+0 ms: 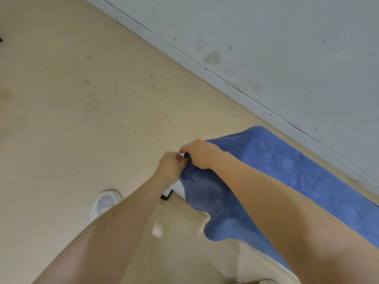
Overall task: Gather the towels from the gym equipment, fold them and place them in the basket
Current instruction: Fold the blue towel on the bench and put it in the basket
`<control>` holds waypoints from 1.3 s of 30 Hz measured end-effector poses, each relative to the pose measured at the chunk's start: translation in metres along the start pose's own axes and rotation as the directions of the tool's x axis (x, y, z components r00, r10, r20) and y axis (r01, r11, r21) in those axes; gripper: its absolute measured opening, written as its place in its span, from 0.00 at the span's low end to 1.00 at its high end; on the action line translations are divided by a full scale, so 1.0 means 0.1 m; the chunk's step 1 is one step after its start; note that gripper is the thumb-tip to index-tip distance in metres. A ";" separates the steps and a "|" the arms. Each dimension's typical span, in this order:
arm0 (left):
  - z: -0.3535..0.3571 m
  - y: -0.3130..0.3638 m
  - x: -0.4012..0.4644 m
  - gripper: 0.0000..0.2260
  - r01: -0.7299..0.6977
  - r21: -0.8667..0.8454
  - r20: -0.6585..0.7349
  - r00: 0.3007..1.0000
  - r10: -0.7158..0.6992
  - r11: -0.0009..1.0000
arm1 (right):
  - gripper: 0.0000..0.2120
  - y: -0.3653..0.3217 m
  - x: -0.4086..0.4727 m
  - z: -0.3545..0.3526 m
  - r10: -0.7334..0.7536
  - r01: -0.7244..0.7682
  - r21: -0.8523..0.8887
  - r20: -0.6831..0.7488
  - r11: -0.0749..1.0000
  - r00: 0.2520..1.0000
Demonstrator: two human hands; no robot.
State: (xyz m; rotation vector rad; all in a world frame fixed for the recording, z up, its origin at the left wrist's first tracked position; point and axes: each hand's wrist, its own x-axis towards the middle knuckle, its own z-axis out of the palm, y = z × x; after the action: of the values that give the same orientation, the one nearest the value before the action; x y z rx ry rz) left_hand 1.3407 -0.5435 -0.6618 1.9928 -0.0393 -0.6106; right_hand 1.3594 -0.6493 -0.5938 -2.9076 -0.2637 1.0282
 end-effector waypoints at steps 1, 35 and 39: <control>0.00 0.01 -0.02 0.15 -0.025 -0.034 -0.002 1.000 0.025 0.999 | 0.14 -0.03 0.00 -0.01 -0.013 0.012 -0.030 -0.013 0.999 1.000; 1.01 1.79 -2.06 0.05 -0.522 0.251 0.665 0.705 0.247 0.815 | 0.09 1.72 -3.45 0.54 0.896 0.296 0.953 -0.184 0.062 0.405; 1.34 2.01 -2.25 0.07 -0.526 0.066 0.715 0.617 0.328 0.848 | 0.22 1.94 -3.58 0.68 0.894 0.261 0.958 -0.217 0.118 0.392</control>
State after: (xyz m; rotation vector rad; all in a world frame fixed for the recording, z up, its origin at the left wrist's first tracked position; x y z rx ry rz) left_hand 1.1326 -0.6888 -0.4516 1.7931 -1.0965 -1.0248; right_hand 1.0705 -0.9044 -0.4444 -1.6899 1.0056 -0.4776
